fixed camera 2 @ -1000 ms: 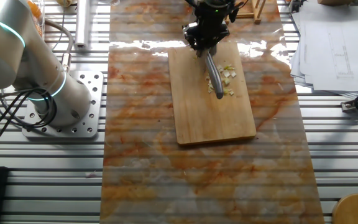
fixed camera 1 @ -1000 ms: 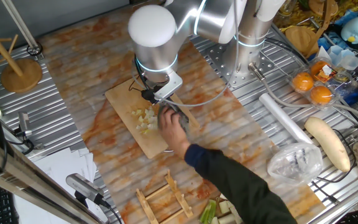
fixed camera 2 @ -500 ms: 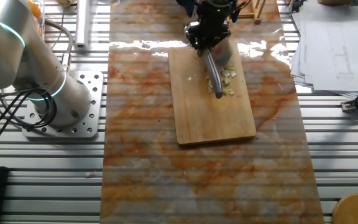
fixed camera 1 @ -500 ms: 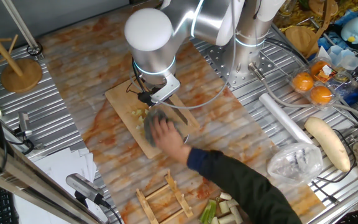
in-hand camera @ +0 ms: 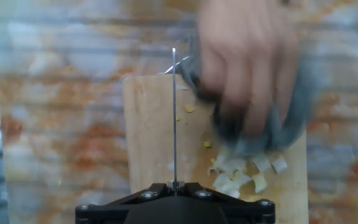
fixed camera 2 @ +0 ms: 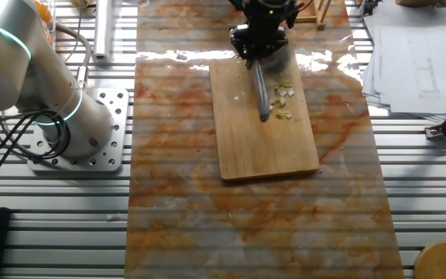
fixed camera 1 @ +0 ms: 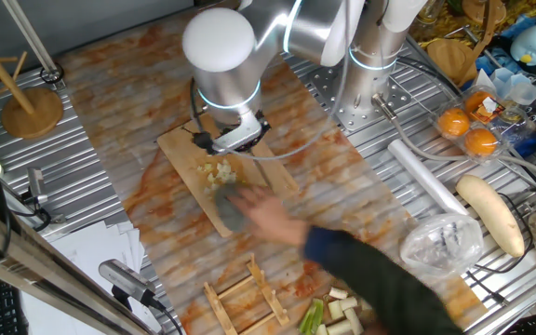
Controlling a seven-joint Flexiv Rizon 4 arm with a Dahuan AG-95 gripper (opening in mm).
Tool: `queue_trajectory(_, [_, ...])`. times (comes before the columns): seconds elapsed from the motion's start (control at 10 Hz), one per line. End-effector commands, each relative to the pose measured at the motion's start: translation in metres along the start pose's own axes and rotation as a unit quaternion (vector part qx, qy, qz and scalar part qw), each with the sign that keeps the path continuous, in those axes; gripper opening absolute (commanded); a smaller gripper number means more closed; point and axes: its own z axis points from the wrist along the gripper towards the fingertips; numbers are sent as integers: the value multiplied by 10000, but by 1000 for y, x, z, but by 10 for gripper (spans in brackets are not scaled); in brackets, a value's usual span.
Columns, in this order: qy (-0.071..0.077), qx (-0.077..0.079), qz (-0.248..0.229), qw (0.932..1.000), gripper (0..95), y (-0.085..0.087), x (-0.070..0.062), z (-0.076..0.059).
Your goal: Chop the scallions
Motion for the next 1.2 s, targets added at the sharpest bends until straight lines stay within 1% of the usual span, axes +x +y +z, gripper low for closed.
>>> queue_trajectory(0.1, [-75,-42,566,9984,0,-2,-1,-3])
queue_trajectory(0.2, [-127,-51,728,9972,0,-3,-2,-4])
queue_trajectory(0.3, [-246,-109,1223,9921,0,-6,-3,-7])
queue_trajectory(0.4, [-430,-250,2364,9704,0,-9,-6,-11])
queue_trajectory(0.5, [-769,-505,3806,9202,0,-14,-9,-15])
queue_trajectory(0.6, [-922,-651,4891,8649,0,-22,-16,-18])
queue_trajectory(0.7, [-1011,-801,5660,8142,0,-34,-27,-22])
queue_trajectory(0.8, [-1038,-792,5946,7934,0,-44,-37,-23])
queue_trajectory(0.9, [-1047,-725,6229,7719,0,-58,-54,-25])
queue_trajectory(1.0, [-1063,-674,6299,7664,0,-67,-65,-26])
queue_trajectory(1.1, [-1083,-645,6355,7617,0,-72,-72,-27])
queue_trajectory(1.2, [-1106,-638,6356,7614,0,-74,-76,-27])
